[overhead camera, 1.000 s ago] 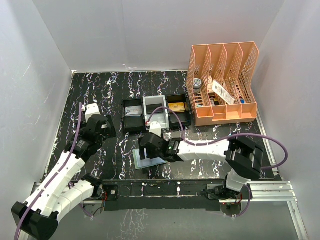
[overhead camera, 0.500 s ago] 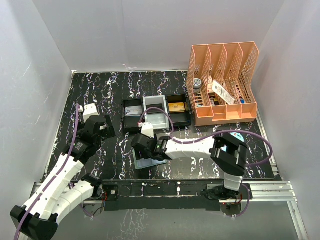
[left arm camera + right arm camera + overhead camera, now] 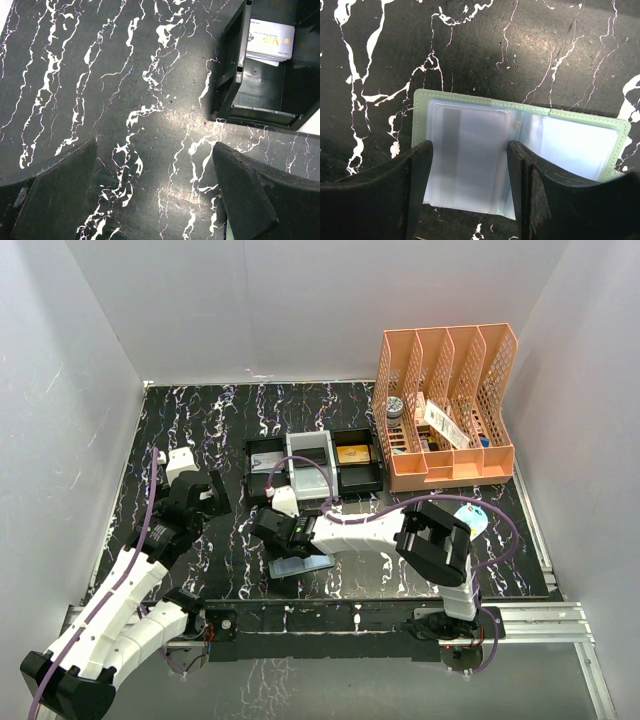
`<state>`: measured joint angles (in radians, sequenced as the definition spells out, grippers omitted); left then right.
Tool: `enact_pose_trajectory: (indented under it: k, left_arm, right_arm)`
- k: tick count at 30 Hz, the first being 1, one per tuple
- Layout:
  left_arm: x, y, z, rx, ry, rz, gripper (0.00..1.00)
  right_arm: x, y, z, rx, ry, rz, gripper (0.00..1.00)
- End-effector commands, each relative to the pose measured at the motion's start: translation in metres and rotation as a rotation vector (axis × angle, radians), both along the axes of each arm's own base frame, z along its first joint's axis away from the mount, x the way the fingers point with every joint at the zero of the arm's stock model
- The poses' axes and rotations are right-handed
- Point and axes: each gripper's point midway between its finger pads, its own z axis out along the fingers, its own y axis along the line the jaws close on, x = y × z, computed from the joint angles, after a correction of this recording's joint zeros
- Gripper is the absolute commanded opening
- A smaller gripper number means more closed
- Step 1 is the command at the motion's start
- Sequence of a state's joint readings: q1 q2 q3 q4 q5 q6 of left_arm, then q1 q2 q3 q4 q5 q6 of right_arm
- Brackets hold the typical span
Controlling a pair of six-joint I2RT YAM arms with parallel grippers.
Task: Take the credit cards out of the card holder
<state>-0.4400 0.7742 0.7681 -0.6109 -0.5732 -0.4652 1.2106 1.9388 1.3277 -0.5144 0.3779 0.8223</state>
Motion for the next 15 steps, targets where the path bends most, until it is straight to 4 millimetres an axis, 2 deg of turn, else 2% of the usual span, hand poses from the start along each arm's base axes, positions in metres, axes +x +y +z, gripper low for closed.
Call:
enact_pose_trajectory:
  k: [1,8,15]
  left_arm:
    - [0.0,0.005,0.006,0.008,-0.017,0.024,0.99]
    - [0.0,0.004,0.004,0.01,-0.008,0.018,0.99]
    - [0.0,0.004,0.004,0.008,-0.007,0.015,0.99]
  right_arm:
    - [0.007,0.003,0.001,-0.037,-0.027,-0.008,0.59]
    - [0.001,-0.007,-0.018,-0.076,0.005,-0.022,0.56]
    - [-0.005,0.003,-0.011,0.046,0.035,0.002,0.4]
